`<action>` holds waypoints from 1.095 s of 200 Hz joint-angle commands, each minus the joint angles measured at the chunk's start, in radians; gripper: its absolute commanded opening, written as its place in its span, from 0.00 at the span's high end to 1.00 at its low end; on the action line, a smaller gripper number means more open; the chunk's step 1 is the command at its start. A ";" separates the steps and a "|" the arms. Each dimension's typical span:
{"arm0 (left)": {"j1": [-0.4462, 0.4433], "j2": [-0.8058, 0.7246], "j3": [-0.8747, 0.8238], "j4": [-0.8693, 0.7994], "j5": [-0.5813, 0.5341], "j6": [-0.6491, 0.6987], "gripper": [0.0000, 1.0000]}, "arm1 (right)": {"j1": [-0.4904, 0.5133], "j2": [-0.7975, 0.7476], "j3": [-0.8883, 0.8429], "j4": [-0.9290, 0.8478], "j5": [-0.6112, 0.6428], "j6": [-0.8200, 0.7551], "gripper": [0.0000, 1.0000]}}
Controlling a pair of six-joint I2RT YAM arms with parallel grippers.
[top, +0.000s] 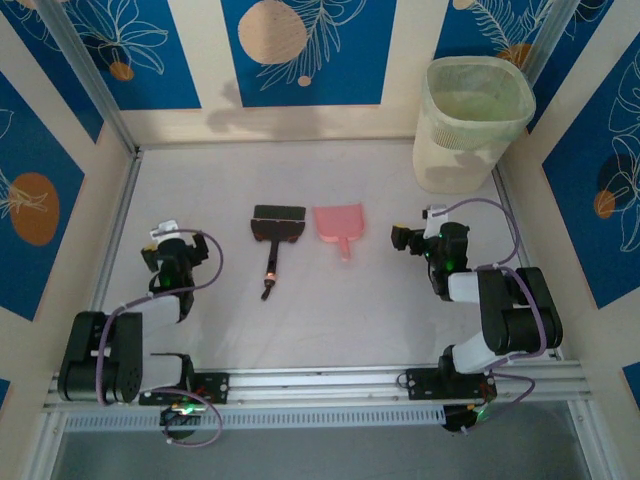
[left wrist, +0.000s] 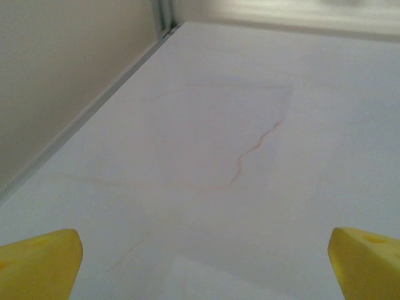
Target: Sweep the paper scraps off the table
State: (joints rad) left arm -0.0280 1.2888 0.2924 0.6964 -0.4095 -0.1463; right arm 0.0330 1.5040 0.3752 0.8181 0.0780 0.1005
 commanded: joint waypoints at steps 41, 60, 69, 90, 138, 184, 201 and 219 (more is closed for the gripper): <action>0.000 0.157 -0.057 0.385 0.231 0.099 0.00 | 0.013 0.002 -0.045 0.132 0.027 -0.051 0.01; 0.000 0.208 -0.053 0.426 0.260 0.108 0.00 | 0.031 0.005 -0.059 0.160 0.046 -0.071 0.01; -0.001 0.234 -0.049 0.445 0.275 0.115 0.00 | 0.030 0.005 -0.058 0.158 0.045 -0.070 0.01; -0.006 0.274 -0.028 0.441 0.278 0.125 0.00 | 0.021 0.011 -0.027 0.112 0.040 -0.059 0.01; -0.045 0.272 0.072 0.252 0.249 0.165 0.00 | -0.032 0.020 0.043 -0.014 -0.005 -0.007 0.01; -0.054 0.273 0.066 0.268 0.238 0.172 0.00 | -0.029 0.019 0.043 -0.014 0.000 -0.008 0.01; -0.055 0.273 0.066 0.268 0.238 0.172 0.00 | -0.030 0.019 0.042 -0.012 0.001 -0.007 0.01; -0.054 0.273 0.065 0.268 0.238 0.172 0.00 | -0.029 0.019 0.041 -0.012 0.003 -0.007 0.01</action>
State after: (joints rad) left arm -0.0753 1.5555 0.3550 0.9615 -0.1650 0.0105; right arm 0.0006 1.5169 0.4023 0.8032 0.0853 0.0868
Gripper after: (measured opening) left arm 0.999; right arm 0.993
